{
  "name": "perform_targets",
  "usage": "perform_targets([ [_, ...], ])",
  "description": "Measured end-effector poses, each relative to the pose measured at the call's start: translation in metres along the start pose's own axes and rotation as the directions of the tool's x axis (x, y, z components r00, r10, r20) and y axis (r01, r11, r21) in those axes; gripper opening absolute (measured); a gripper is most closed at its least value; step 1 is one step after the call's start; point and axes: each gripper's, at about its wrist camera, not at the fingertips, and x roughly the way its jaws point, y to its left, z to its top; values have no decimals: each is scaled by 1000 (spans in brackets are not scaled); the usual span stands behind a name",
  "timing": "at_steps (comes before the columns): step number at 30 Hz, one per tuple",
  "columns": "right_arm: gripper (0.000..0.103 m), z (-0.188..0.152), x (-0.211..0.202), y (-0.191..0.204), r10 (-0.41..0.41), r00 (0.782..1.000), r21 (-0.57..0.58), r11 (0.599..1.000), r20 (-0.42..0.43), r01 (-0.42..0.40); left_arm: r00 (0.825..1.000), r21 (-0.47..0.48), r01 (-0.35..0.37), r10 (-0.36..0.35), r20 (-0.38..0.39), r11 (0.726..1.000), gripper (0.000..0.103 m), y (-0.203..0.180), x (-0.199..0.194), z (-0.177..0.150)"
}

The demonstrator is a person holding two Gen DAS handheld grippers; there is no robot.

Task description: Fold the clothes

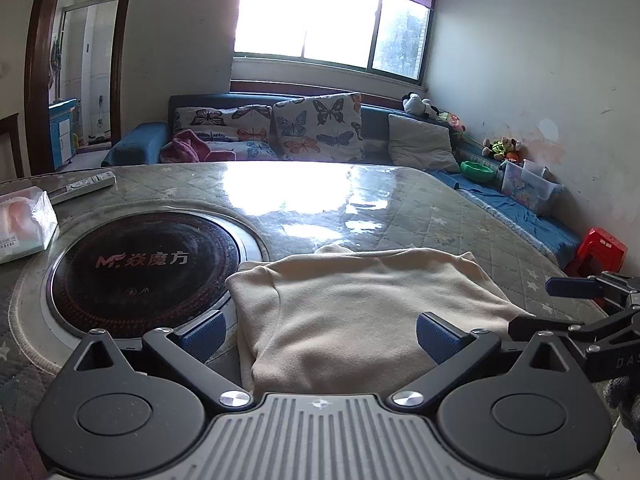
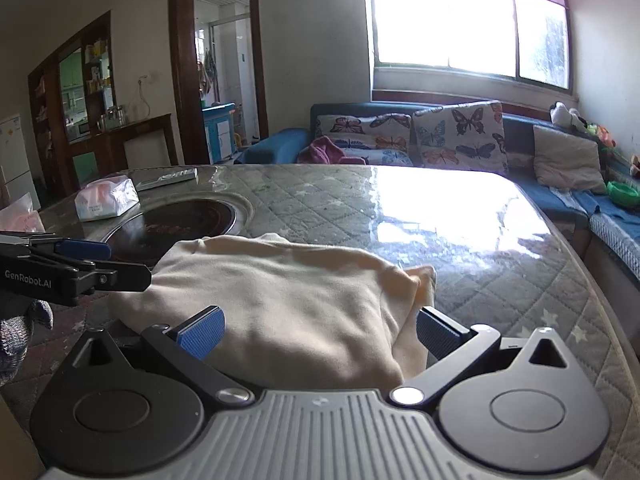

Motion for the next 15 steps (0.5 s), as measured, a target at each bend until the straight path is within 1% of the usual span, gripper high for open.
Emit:
perform_targets([
  [9, 103, -7, -12, 8, 17, 1000, -19, 1000, 26, -17, 1000, 17, -16, 16, -1, 1000, 103, -7, -8, -4],
  [15, 103, -11, -15, 16, 33, 999, -29, 999, 24, -32, 1000, 29, -28, 28, -12, 999, 103, -11, -11, -7],
])
